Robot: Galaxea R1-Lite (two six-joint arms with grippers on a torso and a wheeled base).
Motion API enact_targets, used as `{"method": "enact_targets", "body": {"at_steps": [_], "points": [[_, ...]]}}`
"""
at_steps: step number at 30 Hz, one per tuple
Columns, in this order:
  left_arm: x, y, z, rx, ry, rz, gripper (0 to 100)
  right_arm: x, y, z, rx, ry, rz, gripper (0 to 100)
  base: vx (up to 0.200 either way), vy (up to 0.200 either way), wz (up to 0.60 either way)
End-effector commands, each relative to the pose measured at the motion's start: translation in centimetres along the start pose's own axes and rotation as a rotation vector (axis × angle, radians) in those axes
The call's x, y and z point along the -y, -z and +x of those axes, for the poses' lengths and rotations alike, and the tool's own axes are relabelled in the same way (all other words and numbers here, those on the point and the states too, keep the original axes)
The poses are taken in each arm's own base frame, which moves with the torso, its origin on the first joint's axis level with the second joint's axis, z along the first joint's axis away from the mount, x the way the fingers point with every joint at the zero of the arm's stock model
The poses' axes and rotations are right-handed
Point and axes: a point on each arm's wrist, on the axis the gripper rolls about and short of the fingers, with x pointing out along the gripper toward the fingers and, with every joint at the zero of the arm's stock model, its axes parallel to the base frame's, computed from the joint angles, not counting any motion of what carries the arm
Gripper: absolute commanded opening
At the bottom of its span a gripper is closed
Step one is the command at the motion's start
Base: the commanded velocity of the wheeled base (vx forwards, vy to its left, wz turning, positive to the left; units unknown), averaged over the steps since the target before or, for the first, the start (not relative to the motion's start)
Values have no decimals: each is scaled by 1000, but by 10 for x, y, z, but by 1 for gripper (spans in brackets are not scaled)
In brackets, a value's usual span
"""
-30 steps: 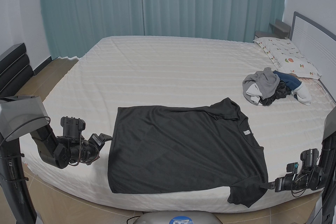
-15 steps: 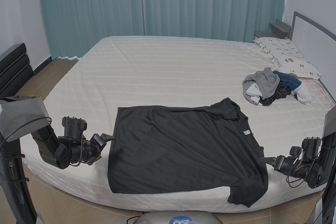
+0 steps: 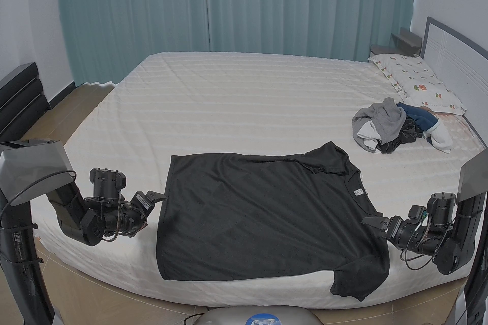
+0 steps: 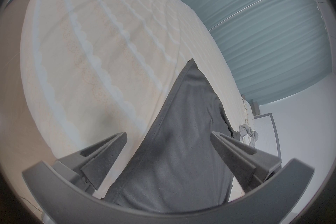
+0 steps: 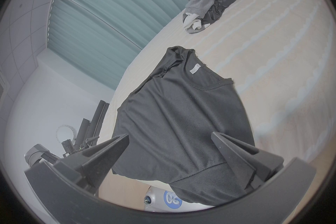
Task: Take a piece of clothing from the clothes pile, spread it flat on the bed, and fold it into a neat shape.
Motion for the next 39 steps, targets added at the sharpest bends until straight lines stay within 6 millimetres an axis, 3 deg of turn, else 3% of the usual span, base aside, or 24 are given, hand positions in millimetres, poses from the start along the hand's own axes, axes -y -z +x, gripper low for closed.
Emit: {"method": "enact_targets", "body": {"at_steps": [1,12,21,27,35,36,39], "points": [[-4,3,3,3,-5,5,100,0,0,3,1,-10,-2,100,0,0,0],[-3,3,3,12,-2,5,100,-9,-5,11,20,-49,50,100,0,0,0],[-3,3,4,12,-2,5,100,-18,-6,21,51,-54,54,100,200,0,0],[-3,2,4,14,0,3,100,-33,-1,32,47,-85,60,100,0,0,0],[-4,3,5,14,-7,4,100,-25,-6,71,117,-41,67,100,0,0,0],[-4,5,5,13,-11,8,100,-21,-8,87,140,-21,62,100,200,0,0],[-5,8,4,4,-15,14,100,-22,-13,106,143,7,62,100,200,0,0]]}}
